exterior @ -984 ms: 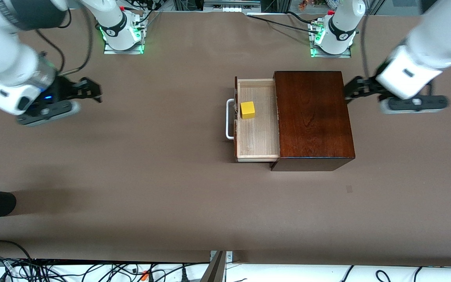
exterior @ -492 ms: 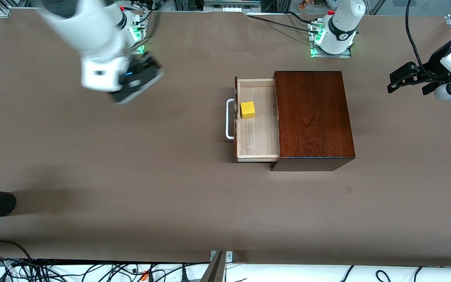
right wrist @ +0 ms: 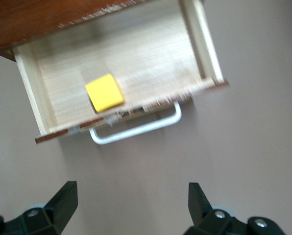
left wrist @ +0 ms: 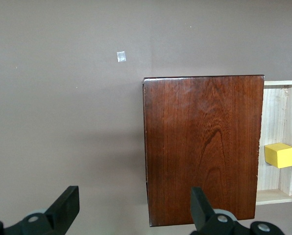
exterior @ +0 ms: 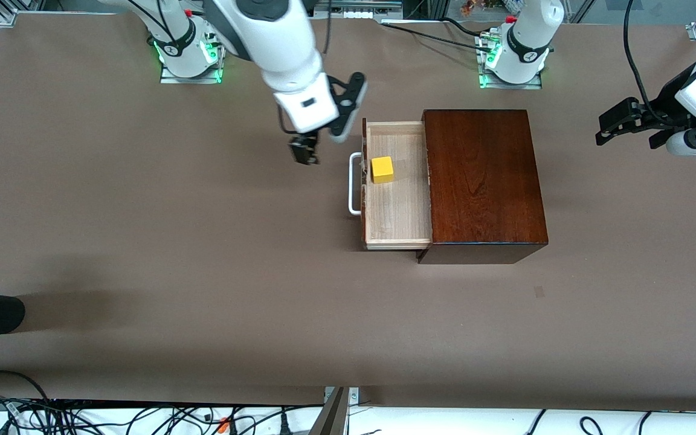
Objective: Open drawer, take yellow block, close drawer
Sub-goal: 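Move the right gripper over the open drawer to the yellow cube, then lower the right gripper and grasp the yellow cube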
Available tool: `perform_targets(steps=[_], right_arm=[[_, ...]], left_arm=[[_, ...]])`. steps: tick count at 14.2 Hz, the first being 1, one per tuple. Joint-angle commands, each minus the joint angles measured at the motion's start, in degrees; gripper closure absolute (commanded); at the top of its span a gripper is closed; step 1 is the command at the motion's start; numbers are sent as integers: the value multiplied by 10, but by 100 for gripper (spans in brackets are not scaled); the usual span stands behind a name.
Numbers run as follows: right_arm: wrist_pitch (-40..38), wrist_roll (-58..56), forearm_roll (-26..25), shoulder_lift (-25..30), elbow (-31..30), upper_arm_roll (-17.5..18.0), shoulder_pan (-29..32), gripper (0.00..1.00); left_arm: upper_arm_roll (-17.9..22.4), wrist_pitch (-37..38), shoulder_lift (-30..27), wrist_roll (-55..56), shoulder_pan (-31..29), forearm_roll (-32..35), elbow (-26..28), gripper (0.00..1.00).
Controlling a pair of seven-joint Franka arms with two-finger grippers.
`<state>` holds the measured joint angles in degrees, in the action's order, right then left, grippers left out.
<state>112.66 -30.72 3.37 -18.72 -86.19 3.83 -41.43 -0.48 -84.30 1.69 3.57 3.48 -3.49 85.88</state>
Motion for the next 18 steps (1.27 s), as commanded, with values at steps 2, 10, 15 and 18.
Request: perform_targets(steps=[2, 10, 15, 18], right_arm=[[-9, -58, -5, -62, 80, 0, -38, 0], [-20, -101, -38, -163, 153, 0, -83, 0], [8, -100, -60, -206, 154, -2, -95, 0], [20, -97, -64, -230, 167, -3, -99, 0]], left_arm=[[2, -9, -11, -47, 5, 4, 17, 0], [5, -4, -4, -67, 4, 16, 17, 0], [8, -6, 2, -67, 4, 16, 15, 0], [8, -6, 4, -67, 4, 16, 12, 0]])
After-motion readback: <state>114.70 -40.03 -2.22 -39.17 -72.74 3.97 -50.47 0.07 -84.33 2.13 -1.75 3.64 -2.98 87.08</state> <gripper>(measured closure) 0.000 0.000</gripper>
